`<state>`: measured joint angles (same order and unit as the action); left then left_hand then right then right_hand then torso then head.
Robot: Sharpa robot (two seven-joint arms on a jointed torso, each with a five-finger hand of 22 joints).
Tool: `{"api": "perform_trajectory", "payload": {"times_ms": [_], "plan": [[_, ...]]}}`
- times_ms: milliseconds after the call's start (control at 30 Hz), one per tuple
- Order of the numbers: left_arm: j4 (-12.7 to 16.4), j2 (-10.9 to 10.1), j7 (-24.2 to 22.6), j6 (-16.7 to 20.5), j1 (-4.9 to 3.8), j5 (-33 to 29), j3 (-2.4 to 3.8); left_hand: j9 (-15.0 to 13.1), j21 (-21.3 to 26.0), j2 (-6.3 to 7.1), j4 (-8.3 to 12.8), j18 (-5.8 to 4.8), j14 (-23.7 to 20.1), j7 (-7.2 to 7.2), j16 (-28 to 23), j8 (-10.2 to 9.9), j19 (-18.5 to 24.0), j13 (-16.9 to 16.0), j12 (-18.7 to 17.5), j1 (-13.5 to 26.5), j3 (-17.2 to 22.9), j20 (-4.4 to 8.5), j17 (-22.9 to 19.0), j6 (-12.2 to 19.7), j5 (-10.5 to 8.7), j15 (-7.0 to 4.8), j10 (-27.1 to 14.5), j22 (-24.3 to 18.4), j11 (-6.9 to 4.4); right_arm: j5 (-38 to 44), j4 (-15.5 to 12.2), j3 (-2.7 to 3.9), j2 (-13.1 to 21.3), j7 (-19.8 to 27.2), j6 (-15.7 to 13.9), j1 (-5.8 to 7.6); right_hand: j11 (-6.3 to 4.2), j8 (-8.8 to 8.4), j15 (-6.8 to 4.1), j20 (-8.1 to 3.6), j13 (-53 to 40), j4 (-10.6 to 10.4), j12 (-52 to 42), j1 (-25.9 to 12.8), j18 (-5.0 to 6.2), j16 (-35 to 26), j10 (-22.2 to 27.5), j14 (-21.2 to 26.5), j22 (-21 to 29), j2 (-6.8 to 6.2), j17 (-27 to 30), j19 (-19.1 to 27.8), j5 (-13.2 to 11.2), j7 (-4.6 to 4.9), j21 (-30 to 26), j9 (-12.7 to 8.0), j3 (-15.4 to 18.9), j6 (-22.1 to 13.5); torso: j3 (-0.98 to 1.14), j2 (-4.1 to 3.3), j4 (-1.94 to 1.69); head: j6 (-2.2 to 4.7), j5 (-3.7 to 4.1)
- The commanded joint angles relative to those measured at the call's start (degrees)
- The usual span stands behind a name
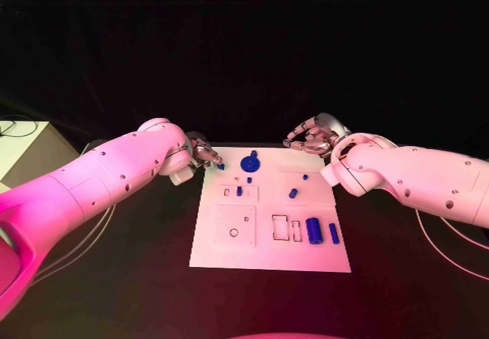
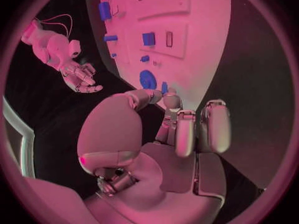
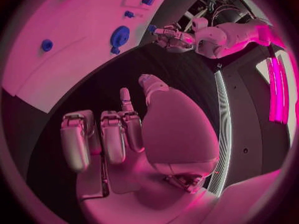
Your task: Assemble the parts on the task board
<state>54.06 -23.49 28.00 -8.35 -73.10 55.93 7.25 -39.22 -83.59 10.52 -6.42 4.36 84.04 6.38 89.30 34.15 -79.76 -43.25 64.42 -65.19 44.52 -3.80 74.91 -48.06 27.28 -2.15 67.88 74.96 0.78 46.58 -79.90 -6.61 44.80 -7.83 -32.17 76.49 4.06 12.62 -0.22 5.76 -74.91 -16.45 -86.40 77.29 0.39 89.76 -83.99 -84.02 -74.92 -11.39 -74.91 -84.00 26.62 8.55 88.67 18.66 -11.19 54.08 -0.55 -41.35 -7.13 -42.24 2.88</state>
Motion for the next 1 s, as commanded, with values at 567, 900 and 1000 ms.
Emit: {"api": "perform_trajectory", "payload": {"times_ms": [567,900,1000], "plan": [[15.56,-7.53,0.44,8.69,0.97,2.09,-2.28,-4.26,-0.93,1.48,8.43,-1.28,5.91,-2.56,0.63,4.29,-1.74,-4.91,2.97,2.14,6.50,1.10,14.96,-3.97,2.85,-1.68,5.02,2.34,-1.42,0.06,0.31,0.00,0.89,0.42,0.67,-0.46,-0.24,0.29,-0.17,-0.28,-11.92,-0.08,0.16,-0.60,0.01,-0.15,-2.58,-5.76,-14.09,0.11,-14.25,-5.35,0.21,0.01,-0.24,0.09,-0.39,-0.51,-0.69,2.32,-0.99,-1.80,-0.26],[16.68,-7.30,0.57,10.22,2.51,4.06,-3.81,-4.29,-0.87,1.48,8.45,-1.25,5.91,-2.62,0.62,4.34,-1.66,-4.93,2.98,2.12,6.50,1.13,14.94,-4.03,2.90,-1.72,5.12,2.22,-1.47,0.04,0.28,0.00,0.87,0.47,0.66,-0.59,-0.25,0.32,-0.17,-0.28,-11.87,-0.08,0.21,-0.67,0.04,-0.18,-2.54,-5.74,-14.04,0.12,-14.18,-5.31,0.23,0.00,-0.34,0.13,-0.47,-0.52,-0.73,2.22,-0.97,-2.05,-0.17],[16.49,-7.12,0.62,10.17,2.96,4.22,-4.03,-4.31,-0.89,1.46,8.46,-1.26,5.90,-2.66,0.62,4.37,-1.69,-4.98,3.00,2.10,6.52,1.16,14.93,-4.06,2.94,-1.75,5.19,2.26,-1.51,0.04,0.28,0.00,0.83,0.49,0.68,-0.62,-0.25,0.32,-0.17,-0.28,-11.87,-0.08,0.21,-0.67,0.04,-0.18,-2.54,-5.74,-14.04,0.12,-14.18,-5.31,0.23,0.00,-0.34,0.13,-0.47,-0.52,-0.72,2.15,-0.93,-2.07,-0.22]]}}
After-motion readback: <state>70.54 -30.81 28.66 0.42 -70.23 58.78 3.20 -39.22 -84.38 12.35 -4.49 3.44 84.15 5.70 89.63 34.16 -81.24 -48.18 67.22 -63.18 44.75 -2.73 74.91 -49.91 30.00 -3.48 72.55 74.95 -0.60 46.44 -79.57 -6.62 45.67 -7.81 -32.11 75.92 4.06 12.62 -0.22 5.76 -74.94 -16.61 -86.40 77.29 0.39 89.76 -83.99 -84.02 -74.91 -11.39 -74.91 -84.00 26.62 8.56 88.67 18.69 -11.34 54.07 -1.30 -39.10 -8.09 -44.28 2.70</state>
